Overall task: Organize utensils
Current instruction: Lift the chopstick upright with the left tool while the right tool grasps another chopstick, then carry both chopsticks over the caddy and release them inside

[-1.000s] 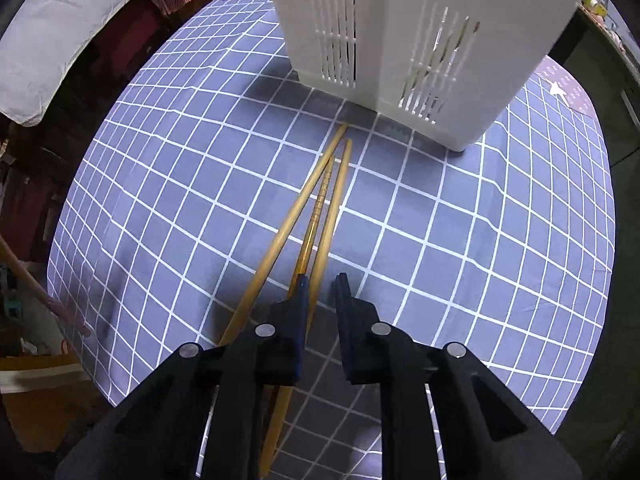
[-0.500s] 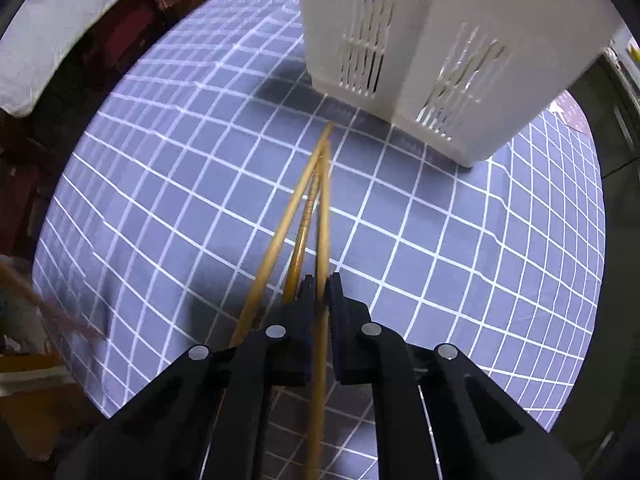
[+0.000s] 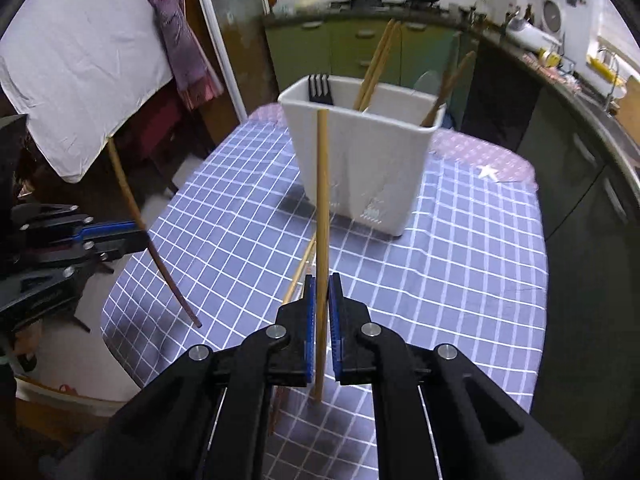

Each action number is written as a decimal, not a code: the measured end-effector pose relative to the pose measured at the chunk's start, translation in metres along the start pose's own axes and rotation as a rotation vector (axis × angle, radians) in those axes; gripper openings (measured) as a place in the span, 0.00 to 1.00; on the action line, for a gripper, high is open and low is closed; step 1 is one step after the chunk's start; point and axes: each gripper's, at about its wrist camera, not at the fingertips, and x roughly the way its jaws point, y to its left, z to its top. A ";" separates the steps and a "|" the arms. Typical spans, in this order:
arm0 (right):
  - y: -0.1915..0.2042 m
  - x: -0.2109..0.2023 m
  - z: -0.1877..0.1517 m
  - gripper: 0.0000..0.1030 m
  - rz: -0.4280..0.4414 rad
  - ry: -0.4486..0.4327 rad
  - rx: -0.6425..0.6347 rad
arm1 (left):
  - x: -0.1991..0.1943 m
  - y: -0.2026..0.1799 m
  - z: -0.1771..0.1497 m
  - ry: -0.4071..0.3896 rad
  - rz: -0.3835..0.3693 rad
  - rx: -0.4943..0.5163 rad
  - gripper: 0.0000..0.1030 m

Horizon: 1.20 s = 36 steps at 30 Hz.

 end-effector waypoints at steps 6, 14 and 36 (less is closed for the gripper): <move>-0.009 -0.023 -0.017 0.07 -0.001 -0.035 0.004 | -0.006 -0.003 0.002 -0.015 0.003 0.013 0.06; -0.008 -0.031 -0.025 0.07 0.006 -0.043 -0.002 | -0.014 -0.008 0.008 -0.032 0.000 0.024 0.06; -0.022 -0.033 -0.029 0.07 0.027 -0.056 0.029 | -0.055 -0.029 0.177 -0.385 0.030 0.028 0.06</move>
